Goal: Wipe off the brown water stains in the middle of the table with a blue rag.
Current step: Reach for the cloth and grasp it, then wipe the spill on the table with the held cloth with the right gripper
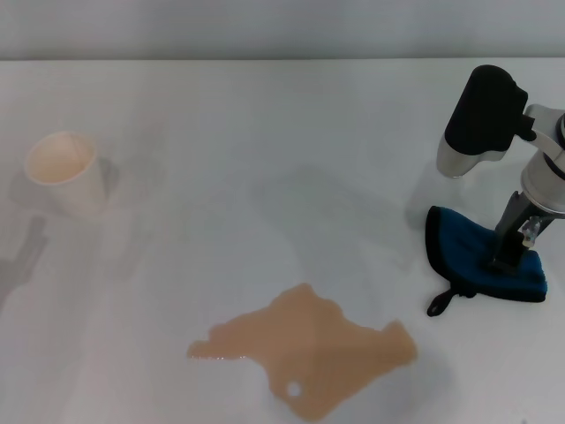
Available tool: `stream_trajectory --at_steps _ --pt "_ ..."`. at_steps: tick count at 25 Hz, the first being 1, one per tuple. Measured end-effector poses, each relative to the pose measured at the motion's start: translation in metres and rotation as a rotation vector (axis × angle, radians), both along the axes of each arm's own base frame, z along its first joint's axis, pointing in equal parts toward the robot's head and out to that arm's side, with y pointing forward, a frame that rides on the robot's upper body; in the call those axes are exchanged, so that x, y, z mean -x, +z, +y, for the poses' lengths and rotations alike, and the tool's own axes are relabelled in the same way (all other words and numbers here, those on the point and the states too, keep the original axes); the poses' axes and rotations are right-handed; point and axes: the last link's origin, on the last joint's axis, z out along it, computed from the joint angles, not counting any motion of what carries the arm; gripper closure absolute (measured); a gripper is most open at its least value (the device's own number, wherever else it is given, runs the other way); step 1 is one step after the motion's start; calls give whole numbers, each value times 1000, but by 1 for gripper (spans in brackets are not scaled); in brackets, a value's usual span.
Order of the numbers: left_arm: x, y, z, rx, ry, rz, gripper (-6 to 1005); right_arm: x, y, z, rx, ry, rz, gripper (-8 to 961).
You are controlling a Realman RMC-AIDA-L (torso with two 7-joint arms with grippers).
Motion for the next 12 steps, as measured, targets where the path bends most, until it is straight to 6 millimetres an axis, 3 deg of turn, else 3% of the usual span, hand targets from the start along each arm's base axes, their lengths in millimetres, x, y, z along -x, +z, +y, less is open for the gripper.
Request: stream_trajectory --at_steps 12 --pt "-1 1 0 -5 -10 -1 124 10 -6 -2 17 -2 61 792"
